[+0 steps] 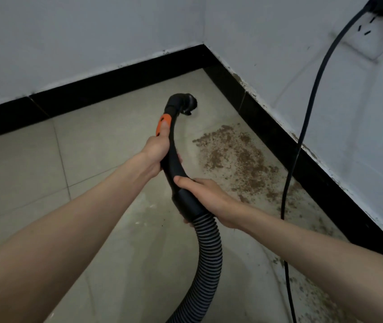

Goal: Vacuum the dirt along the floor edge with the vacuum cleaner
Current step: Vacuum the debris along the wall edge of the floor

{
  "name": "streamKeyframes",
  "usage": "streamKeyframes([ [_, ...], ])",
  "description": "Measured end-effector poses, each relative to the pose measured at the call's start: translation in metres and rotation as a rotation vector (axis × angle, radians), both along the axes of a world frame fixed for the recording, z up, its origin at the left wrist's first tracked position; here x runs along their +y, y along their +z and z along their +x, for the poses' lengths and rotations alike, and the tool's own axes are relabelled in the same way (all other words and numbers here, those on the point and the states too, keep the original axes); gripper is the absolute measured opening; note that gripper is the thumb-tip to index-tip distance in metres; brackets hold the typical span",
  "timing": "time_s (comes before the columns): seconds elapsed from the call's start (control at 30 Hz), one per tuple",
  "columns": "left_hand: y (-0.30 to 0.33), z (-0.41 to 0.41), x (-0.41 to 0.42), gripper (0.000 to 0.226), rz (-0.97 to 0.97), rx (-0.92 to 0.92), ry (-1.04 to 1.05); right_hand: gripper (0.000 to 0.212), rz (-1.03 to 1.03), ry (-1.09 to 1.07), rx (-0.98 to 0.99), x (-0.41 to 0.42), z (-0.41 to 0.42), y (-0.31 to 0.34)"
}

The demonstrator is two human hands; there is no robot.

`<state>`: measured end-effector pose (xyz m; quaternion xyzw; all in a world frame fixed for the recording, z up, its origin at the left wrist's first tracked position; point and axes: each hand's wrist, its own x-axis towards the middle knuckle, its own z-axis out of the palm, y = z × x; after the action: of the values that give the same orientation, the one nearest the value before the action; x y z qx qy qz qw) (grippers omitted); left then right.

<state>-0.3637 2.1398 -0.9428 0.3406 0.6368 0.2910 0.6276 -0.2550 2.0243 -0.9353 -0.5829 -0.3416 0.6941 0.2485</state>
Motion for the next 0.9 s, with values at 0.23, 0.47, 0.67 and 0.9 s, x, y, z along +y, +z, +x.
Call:
streamKeyframes([
  [0.23,0.011,-0.054,-0.035,0.051,0.057,0.005,0.071,0.035,0.141,0.148,-0.109,0.000,-0.047,0.002],
  [0.47,-0.002,-0.057,-0.051,0.047,0.051,0.070,-0.011,0.033,0.177,0.283,-0.218,-0.009,-0.047,-0.013],
  [0.67,0.020,-0.042,-0.023,0.039,0.282,0.225,-0.217,0.031,0.188,0.151,-0.095,0.005,-0.055,-0.012],
  [0.9,-0.003,-0.070,-0.045,0.043,0.161,0.237,-0.223,0.039,0.013,0.211,0.008,-0.010,-0.075,-0.030],
])
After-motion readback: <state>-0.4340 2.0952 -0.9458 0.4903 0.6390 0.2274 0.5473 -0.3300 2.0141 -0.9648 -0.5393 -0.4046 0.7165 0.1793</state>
